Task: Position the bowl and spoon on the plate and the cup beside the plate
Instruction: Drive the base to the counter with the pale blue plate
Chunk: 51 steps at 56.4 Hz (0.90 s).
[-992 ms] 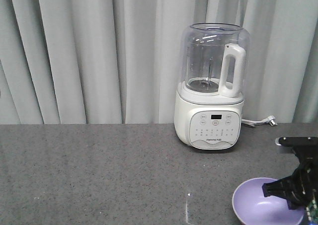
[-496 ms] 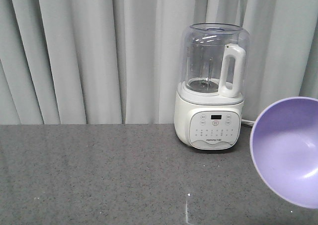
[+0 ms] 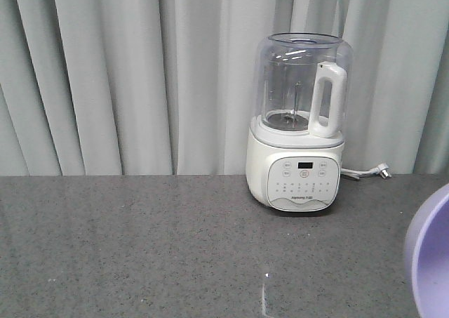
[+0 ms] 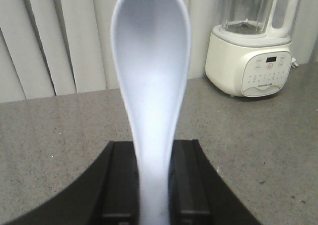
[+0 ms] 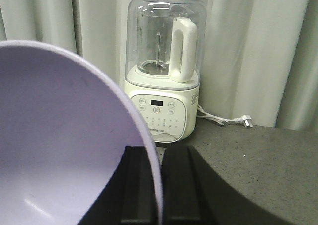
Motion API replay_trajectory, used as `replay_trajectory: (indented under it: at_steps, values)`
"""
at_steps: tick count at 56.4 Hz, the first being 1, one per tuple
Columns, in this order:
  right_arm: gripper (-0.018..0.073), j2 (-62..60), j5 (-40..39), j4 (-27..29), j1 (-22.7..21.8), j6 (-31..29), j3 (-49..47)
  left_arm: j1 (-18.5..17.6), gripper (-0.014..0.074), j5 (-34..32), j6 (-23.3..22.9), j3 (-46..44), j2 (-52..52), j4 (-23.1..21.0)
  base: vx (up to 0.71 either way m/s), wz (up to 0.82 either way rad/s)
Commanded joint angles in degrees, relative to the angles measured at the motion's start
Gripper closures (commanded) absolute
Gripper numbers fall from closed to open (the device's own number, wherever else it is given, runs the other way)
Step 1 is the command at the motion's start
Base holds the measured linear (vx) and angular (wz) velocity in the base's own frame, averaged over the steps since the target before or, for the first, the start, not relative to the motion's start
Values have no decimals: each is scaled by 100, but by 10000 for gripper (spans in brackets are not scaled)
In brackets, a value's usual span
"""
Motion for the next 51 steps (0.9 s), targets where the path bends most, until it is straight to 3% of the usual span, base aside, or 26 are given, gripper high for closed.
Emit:
replay_trajectory:
  at_steps: [1, 51]
  values:
    - [568, 53, -483, 67, -14, -51, -135, -18, 599, -638, -31, -120, -7, -101, 0, 0]
    - [568, 53, -462, 73, -14, -51, -135, -18, 599, -593, -31, -120, -7, -79, -1, -3]
